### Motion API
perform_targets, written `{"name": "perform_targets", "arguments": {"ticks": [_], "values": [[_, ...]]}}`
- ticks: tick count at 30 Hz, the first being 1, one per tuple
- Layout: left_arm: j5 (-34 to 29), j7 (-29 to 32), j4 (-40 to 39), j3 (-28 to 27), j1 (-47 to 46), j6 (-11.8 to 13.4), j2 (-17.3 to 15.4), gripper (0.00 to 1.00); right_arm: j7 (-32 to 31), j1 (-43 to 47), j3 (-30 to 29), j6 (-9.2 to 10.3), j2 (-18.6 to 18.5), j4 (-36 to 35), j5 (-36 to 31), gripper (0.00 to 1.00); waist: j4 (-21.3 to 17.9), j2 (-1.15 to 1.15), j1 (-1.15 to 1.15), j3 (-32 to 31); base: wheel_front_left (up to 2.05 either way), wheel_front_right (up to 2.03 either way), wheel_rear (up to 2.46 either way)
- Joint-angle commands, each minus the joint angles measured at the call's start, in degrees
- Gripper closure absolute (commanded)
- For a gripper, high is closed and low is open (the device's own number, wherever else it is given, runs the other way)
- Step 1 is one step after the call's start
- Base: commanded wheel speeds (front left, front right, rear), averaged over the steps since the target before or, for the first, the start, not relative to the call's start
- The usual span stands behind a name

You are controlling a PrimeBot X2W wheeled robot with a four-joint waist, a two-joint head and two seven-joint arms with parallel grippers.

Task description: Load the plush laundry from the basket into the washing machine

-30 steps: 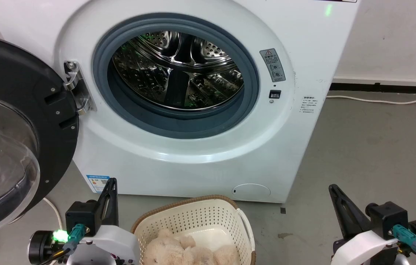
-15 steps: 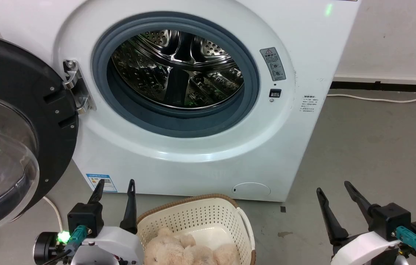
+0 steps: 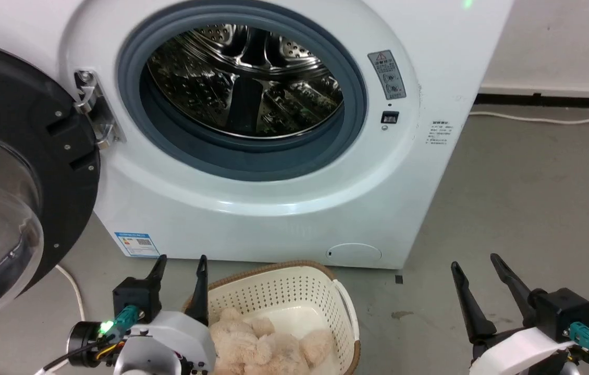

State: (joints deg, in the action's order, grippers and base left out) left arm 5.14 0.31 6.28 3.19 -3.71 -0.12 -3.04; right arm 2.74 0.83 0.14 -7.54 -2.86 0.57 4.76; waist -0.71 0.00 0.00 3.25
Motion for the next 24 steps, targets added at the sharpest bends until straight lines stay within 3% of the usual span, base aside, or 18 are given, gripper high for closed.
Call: {"name": "perform_targets", "arguments": {"ticks": [1,24], "values": [[0.7,0.4,1.4,0.5,-1.5,-0.2,-0.3,0.00,0.7,0.0,-0.2,0.01,0.0,-0.1,1.0,0.00,-0.3,0.00,0.00,0.8,0.00,0.00,0.00],[3.1,6.6,17.3,6.0,-11.7,-1.5,-2.6,0.00,3.4,-2.2,-0.9,0.02,0.0,-2.1,6.0,0.00,-2.4,0.00,0.00,12.4,0.00,0.00,0.00]]}}
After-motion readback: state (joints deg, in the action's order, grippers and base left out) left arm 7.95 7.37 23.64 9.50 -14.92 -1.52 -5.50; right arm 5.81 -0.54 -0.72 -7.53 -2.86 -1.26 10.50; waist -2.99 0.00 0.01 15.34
